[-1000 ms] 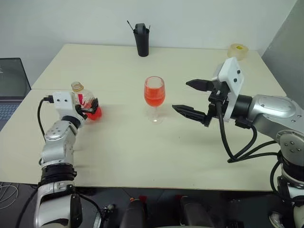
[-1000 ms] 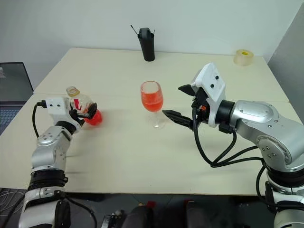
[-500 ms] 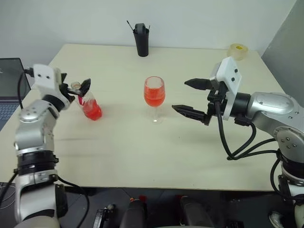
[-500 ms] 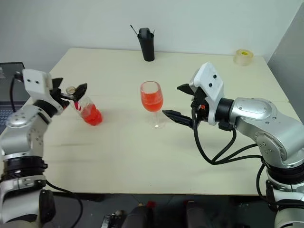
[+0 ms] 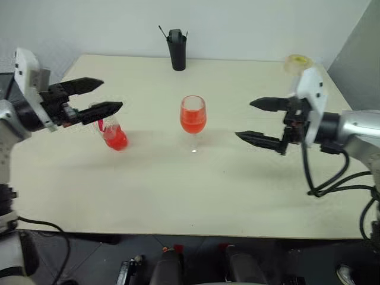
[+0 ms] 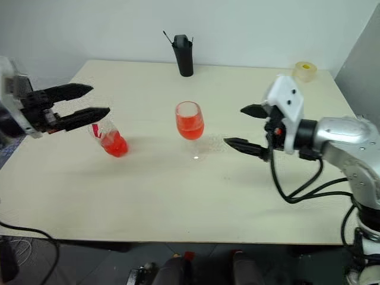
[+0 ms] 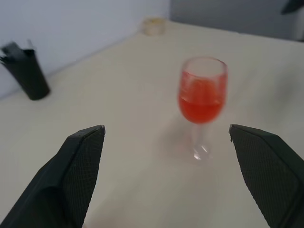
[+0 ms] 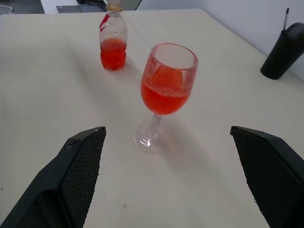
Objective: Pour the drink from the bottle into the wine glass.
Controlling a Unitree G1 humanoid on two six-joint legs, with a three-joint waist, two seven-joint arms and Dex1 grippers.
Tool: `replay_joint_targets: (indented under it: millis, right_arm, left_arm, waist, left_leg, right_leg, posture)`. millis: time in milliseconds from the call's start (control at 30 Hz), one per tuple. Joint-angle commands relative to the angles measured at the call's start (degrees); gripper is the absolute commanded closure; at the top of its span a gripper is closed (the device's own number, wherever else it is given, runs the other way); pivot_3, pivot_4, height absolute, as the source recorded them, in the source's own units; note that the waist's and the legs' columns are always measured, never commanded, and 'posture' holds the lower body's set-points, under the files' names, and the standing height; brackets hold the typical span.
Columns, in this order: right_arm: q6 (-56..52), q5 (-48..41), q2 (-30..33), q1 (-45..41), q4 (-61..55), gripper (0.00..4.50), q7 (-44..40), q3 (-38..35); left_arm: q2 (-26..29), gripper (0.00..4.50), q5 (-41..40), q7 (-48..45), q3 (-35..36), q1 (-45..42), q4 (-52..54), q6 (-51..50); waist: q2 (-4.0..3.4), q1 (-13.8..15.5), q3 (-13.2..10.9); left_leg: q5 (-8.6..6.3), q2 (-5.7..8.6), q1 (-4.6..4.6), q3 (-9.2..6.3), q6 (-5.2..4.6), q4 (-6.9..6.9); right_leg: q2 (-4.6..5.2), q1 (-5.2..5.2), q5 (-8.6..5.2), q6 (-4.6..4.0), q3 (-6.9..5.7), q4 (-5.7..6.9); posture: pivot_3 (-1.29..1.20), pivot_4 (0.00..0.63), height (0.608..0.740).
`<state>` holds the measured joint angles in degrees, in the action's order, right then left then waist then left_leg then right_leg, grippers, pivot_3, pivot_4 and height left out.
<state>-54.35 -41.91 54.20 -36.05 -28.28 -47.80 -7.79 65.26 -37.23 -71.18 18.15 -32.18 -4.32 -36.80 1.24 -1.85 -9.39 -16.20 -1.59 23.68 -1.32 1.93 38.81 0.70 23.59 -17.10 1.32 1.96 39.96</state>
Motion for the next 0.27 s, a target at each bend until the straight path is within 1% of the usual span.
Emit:
replay_joint_targets:
  millis: [33, 133, 200, 267]
  right_arm:
    - [3.2, -1.5, 5.3, 1.1, 3.7, 0.0, -7.7, -6.3]
    - [5.2, -1.8, 7.5, 2.1, 7.4, 0.0, -12.1, -8.3]
    - [6.7, -1.6, 7.7, 1.3, 10.2, 0.0, -13.5, -8.5]
    - [7.9, -1.1, 7.7, 0.6, 11.8, 0.0, -14.5, -7.8]
  left_arm:
    - [6.0, 0.01, 1.0, -7.5, 0.6, -2.4, -5.4, 1.9]
    - [8.7, 0.01, 3.3, -10.8, -0.6, -4.6, -11.1, 4.9]
    - [9.2, 0.01, 3.5, -12.3, -1.0, -6.2, -13.9, 5.1]
    - [9.3, 0.01, 4.2, -13.3, -1.7, -6.7, -14.5, 5.5]
  waist:
    - [-0.04, 0.0, 0.0]
    - [-0.06, 0.0, 0.0]
    - [-0.06, -0.1, 0.0]
    - [-0.07, -0.1, 0.0]
  left_leg:
    - [0.0, 0.0, -0.02, 0.02, 0.0, 0.0]
    - [-0.02, 0.03, -0.1, 0.11, -0.03, -0.01]
    - [-0.05, 0.02, -0.19, 0.21, -0.09, -0.03]
    - [-0.07, 0.0, -0.23, 0.28, -0.11, -0.03]
  right_leg:
    - [-0.02, 0.0, 0.0, 0.0, -0.02, 0.0]
    - [-0.17, -0.04, -0.01, -0.01, 0.03, 0.0]
    - [-0.23, -0.05, -0.01, -0.02, 0.11, 0.0]
    - [-0.24, -0.05, -0.01, -0.02, 0.17, 0.02]
  posture:
    - [0.0, 0.15, 0.74]
    - [0.0, 0.15, 0.74]
    - [0.0, 0.15, 0.74]
    - [0.0, 0.15, 0.74]
